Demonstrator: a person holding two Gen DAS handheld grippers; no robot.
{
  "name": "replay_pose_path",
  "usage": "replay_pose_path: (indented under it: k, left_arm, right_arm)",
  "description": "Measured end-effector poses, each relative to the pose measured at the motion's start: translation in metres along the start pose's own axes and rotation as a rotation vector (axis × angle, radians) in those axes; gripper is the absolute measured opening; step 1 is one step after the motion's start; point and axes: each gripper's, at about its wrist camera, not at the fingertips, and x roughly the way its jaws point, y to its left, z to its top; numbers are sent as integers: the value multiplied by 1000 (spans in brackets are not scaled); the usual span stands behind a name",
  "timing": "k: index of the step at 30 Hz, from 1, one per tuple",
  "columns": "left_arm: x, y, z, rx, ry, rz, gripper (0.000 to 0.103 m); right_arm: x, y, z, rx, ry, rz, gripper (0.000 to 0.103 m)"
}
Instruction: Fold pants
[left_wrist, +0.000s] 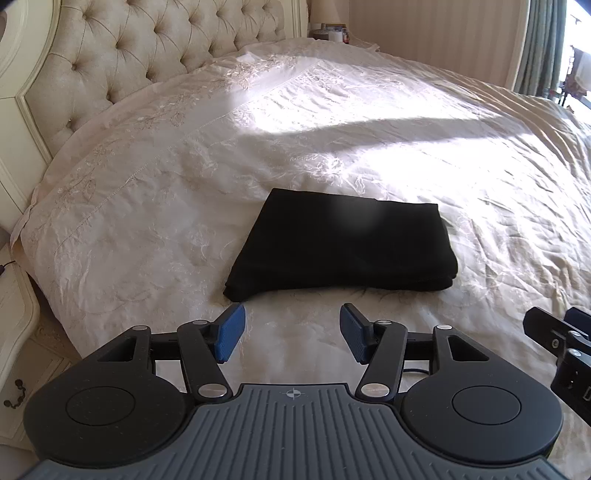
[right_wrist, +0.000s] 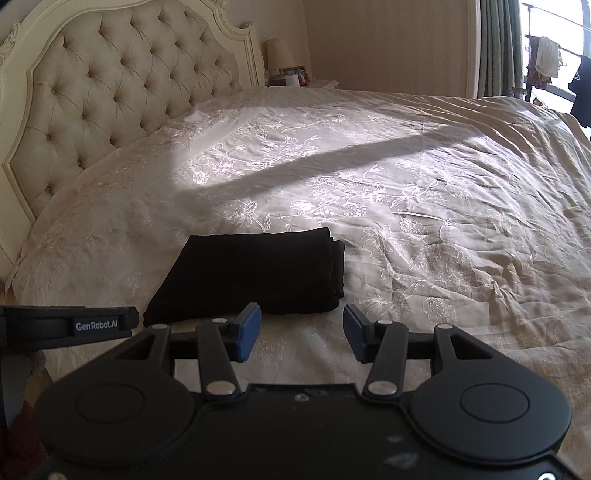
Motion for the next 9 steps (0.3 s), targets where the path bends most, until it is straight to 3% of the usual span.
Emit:
replay_pose_path:
  k: [9]
  left_arm:
    - [-4, -6, -1, 20, -10, 7, 55]
  right_arm:
    - [-3, -3, -1, 9, -6, 2, 52]
